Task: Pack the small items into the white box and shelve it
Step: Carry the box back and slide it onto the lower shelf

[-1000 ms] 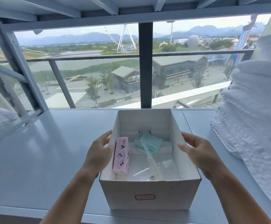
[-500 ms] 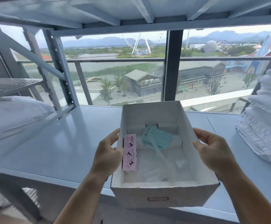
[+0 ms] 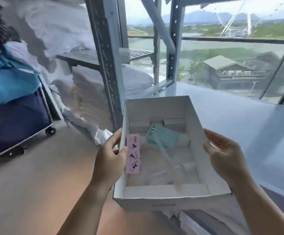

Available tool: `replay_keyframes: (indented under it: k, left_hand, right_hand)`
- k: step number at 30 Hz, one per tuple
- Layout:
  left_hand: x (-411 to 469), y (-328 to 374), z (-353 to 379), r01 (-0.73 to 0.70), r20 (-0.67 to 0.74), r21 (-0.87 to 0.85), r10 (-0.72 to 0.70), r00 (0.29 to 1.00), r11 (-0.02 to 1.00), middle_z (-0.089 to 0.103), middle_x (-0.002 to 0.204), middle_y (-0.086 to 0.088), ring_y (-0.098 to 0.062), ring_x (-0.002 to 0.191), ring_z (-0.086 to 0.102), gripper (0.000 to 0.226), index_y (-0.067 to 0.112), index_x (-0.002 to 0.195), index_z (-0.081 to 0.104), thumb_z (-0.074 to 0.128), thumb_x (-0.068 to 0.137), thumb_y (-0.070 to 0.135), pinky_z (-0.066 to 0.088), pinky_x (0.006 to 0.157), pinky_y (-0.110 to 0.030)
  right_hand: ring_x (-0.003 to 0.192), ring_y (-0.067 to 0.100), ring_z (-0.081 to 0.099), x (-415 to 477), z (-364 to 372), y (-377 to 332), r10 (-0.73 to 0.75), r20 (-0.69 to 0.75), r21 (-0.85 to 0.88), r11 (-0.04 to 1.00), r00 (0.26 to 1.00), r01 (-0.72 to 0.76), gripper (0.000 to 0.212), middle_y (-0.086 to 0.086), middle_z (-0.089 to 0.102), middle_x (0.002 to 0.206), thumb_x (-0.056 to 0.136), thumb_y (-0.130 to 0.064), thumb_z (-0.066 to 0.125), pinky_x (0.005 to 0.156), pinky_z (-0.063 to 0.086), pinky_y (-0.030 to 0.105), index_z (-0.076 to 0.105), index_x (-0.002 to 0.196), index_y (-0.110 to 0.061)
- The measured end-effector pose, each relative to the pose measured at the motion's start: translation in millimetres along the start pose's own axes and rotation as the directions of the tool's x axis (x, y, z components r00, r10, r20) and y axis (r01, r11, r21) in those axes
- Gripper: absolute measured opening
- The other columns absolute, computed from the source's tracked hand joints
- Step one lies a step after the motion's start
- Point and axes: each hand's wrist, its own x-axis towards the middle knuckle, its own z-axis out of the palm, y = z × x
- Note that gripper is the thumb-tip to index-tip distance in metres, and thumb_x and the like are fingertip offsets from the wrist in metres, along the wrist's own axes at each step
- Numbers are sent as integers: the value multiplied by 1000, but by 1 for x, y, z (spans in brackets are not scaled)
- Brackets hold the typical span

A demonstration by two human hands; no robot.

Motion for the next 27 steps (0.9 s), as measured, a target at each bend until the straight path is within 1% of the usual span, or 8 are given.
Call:
replay_keyframes:
  k: [2,3,6,10,16,19,24,27]
  left_hand:
    - [-12,-28,-42,60,-111,-5,-60,992,998,60,115,26,16,96,57,50,35,127,52,49,87,4,45,83,-13]
    - [-18,-42,-64,89,-162,-12,-90,983,996,59,116,27,16,98,56,50,35,127,52,49,87,4,46,83,-13]
    - [-38,-77,-118,172,-301,-35,-174,937,985,59,122,23,8,108,55,49,35,126,53,50,87,5,45,89,-19]
    - [-62,-114,-175,259,-458,-53,-254,852,965,55,128,21,4,117,51,49,34,127,52,50,87,5,42,96,-24]
    - [-69,-155,-239,322,-647,-133,-329,688,937,58,126,19,4,114,53,49,32,125,54,50,86,2,41,85,-16]
    - [-55,-172,-270,356,-703,-137,-344,623,924,58,124,21,10,109,53,50,34,124,54,49,86,3,43,76,-6]
    - [-17,-192,-323,399,-755,-149,-365,545,905,59,112,27,23,93,53,51,36,123,54,50,86,1,41,64,2]
    - [2,-201,-350,406,-787,-163,-367,496,899,58,106,29,23,88,55,52,41,115,54,48,87,-3,42,61,0]
  right_hand:
    - [112,1,55,-6,49,1,8,113,11,1000,994,-9,38,-10,63,120,87,-2,52,97,39,19,61,119,-20]
    - [111,-1,54,-11,74,0,8,170,3,1000,985,-9,39,-13,62,119,87,-2,52,97,39,18,62,119,-22]
    - [99,-11,54,-24,141,-4,10,311,-22,1000,950,-3,40,-20,60,113,87,-1,51,74,35,-5,61,118,-24]
    - [80,-25,52,-37,219,-8,0,485,-43,999,875,24,41,-20,61,105,86,2,50,61,32,-10,63,115,-24]
    - [69,-30,51,-34,333,-12,-14,676,-20,999,737,36,39,-18,62,103,87,1,52,60,34,-9,61,116,-23]
    - [71,-32,49,-25,392,-15,-39,759,8,999,650,51,40,-15,62,105,87,3,51,62,34,-9,60,120,-18]
    - [64,-27,53,-8,481,-39,-125,844,91,992,521,90,49,-26,59,82,86,7,48,57,37,-5,56,95,-40]
    - [67,-28,53,-1,532,-51,-153,882,120,988,446,101,49,-28,58,83,87,7,46,55,36,-5,55,100,-40]
